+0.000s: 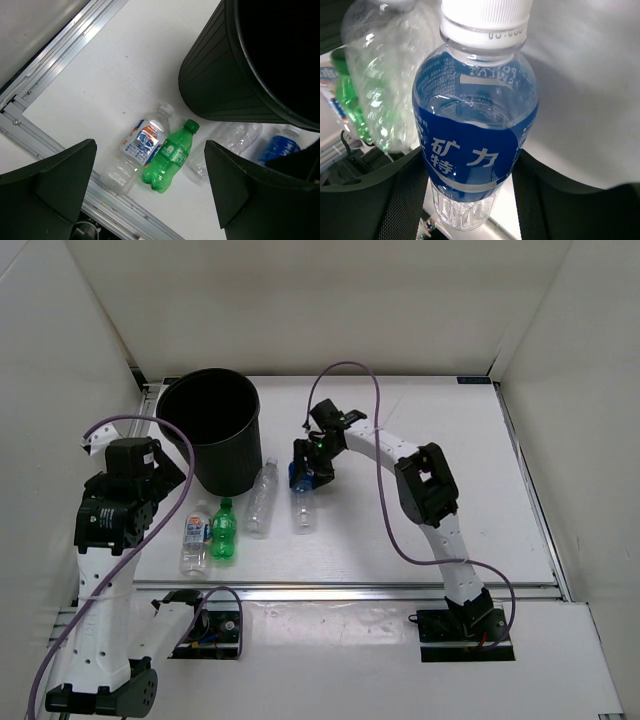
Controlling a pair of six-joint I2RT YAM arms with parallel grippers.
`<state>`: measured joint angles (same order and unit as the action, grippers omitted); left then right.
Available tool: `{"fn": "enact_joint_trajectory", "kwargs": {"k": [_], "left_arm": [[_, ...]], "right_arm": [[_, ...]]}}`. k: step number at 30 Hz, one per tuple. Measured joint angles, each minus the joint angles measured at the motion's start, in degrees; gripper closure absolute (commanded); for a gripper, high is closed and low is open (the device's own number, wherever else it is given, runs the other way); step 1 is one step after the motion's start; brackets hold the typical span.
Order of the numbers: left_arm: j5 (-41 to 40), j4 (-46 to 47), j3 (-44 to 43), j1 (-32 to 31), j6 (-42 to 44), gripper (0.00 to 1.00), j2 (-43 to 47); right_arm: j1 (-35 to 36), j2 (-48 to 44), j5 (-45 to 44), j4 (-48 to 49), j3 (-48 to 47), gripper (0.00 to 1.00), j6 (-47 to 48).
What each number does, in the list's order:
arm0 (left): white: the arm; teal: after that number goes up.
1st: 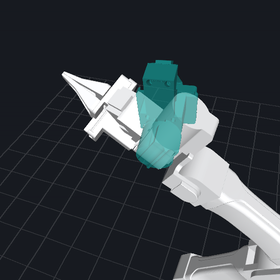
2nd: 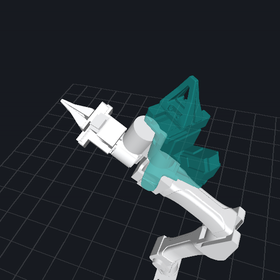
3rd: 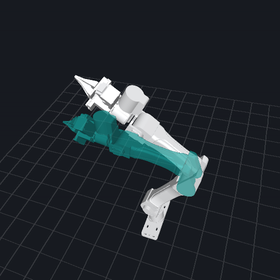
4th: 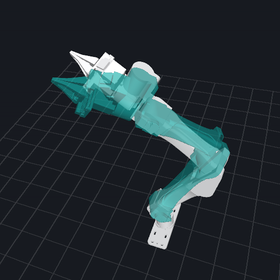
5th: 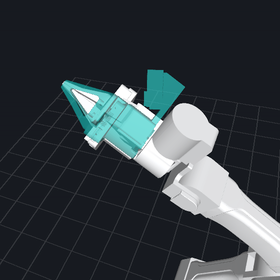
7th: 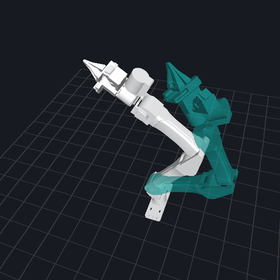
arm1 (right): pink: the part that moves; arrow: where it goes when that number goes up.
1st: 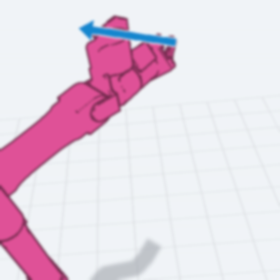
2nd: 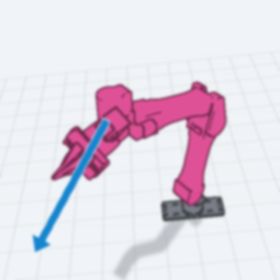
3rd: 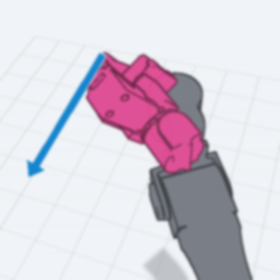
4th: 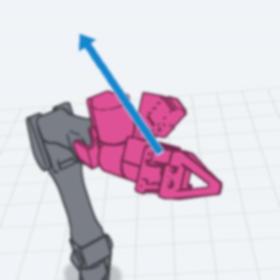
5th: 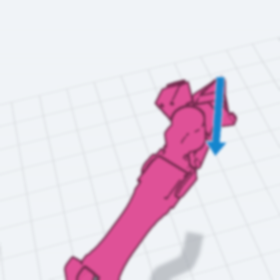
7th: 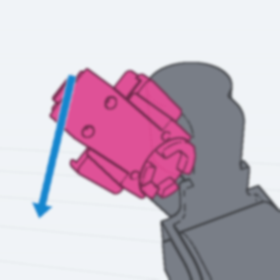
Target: Put the plastic bottles in the bin
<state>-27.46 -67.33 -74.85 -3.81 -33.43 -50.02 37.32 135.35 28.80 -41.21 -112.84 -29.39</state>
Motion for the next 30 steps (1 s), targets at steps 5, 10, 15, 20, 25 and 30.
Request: {"fn": "enact_joint_trajectory", "kwargs": {"k": [5,10,15,20,25,30], "left_arm": [[-0.55,2.49,2.16,0.00,-0.72,0.00,1.62],[-0.94,3.67,6.67,0.00,-3.32,0.00,3.28],[-1.03,4.37,9.03,0.00,-5.11,0.00,3.41],[-1.01,6.05,9.70,0.00,-4.74,0.00,3.56],[0.20,6.54,9.81,0.00,-3.87,0.00,1.97],[1.14,7.63,11.39,0.00,-3.89,0.00,1.01]], "right_arm": [[-1.25,-10.12,-5.79,-5.35,-0.02,0.58,0.04],[-1.66,-17.53,-9.38,-5.70,-18.51,0.59,-0.42],[-0.46,-22.36,-9.66,7.13,-29.22,0.57,-3.63],[3.89,-16.33,-9.38,21.92,-35.06,0.49,-8.22],[7.41,-6.12,-9.33,27.26,-34.29,0.23,-11.98],[7.45,-3.10,-9.84,22.23,-31.39,0.00,-10.10]]}}
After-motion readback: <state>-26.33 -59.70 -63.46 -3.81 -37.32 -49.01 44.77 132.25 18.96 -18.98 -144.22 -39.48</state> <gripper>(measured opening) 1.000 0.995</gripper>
